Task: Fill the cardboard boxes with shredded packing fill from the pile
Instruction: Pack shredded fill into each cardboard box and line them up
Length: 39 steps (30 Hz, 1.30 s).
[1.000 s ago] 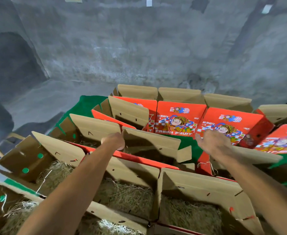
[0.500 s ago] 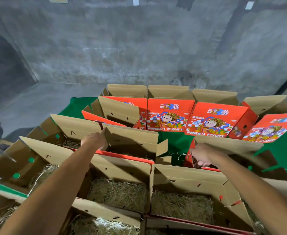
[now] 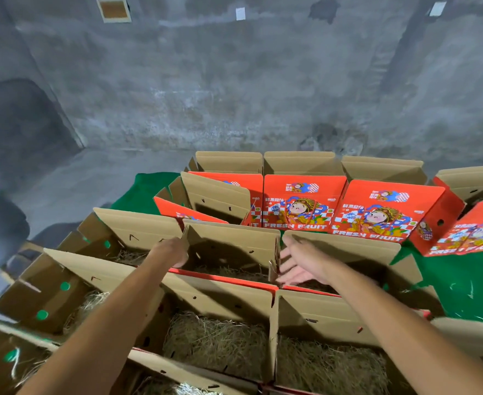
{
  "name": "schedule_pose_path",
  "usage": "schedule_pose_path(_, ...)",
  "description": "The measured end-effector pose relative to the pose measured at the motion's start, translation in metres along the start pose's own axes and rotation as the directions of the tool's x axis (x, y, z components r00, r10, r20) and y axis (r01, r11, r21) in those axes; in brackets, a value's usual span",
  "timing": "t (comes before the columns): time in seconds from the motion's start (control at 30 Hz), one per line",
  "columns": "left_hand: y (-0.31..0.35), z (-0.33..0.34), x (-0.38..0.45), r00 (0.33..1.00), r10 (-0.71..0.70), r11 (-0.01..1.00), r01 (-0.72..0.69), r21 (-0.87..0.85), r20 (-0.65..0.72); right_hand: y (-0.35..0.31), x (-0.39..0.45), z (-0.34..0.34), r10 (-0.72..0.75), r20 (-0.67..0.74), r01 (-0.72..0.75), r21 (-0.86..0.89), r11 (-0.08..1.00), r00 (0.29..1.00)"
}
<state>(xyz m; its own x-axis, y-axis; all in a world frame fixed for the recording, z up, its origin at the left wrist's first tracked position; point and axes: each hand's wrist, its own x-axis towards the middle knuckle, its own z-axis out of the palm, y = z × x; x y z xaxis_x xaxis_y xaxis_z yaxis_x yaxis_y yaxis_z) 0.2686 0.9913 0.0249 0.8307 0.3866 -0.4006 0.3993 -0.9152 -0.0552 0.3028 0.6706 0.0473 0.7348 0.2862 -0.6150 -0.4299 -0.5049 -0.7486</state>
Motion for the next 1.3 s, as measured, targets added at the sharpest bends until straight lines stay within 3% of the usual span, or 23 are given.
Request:
schedule_pose_path(0.1, 0.002, -0.005, 0.003, 1.000, -0.021, 0.997, 0.021, 0.068, -0.008, -0.003, 0.001, -0.017, -0.020, -0.077, 0.014, -0.084, 0.996, 0.997)
schedule_pose_path(0.23, 0.026, -0.022, 0.002, 0.933, -0.114, 0.991, 0.129, 0.020, -0.341, 0.003, 0.013, -0.028, -0.226, -0.367, 0.186, -0.142, 0.972, 0.902)
schedule_pose_path(0.37, 0.066, -0.058, 0.013, 0.833, 0.127, 0.986, -0.164, -0.021, -0.538, 0.002, 0.022, -0.031, -0.320, -0.400, 0.315, -0.081, 0.946, 0.859)
schedule_pose_path(0.47, 0.097, -0.064, 0.029, 0.852, 0.240, 0.964, -0.264, 0.014, -0.465, 0.003, 0.027, -0.029, -0.364, -0.423, 0.371, -0.068, 0.926, 0.830)
schedule_pose_path(0.57, 0.134, -0.057, 0.051, 0.921, 0.220, 0.969, -0.246, -0.040, -0.321, 0.003, 0.032, -0.027, -0.374, -0.428, 0.389, -0.056, 0.920, 0.823)
schedule_pose_path(0.77, 0.177, -0.040, 0.072, 0.962, 0.125, 0.990, -0.136, -0.028, -0.243, 0.010, 0.023, -0.044, -0.391, -0.388, 0.392, -0.079, 0.916, 0.835)
schedule_pose_path(1.07, 0.182, -0.091, 0.038, 0.922, 0.085, 0.981, -0.144, -0.132, -0.378, 0.026, -0.024, -0.106, -0.371, -0.469, 0.418, -0.004, 0.909, 0.801)
schedule_pose_path(1.17, 0.190, -0.123, 0.014, 0.888, 0.098, 0.947, -0.221, -0.232, -0.448, 0.035, -0.050, -0.123, -0.373, -0.480, 0.428, 0.006, 0.904, 0.794)
schedule_pose_path(1.3, 0.210, -0.163, -0.025, 0.831, 0.155, 0.941, -0.289, -0.176, -0.534, 0.051, -0.094, -0.148, -0.398, -0.501, 0.470, 0.021, 0.882, 0.768)
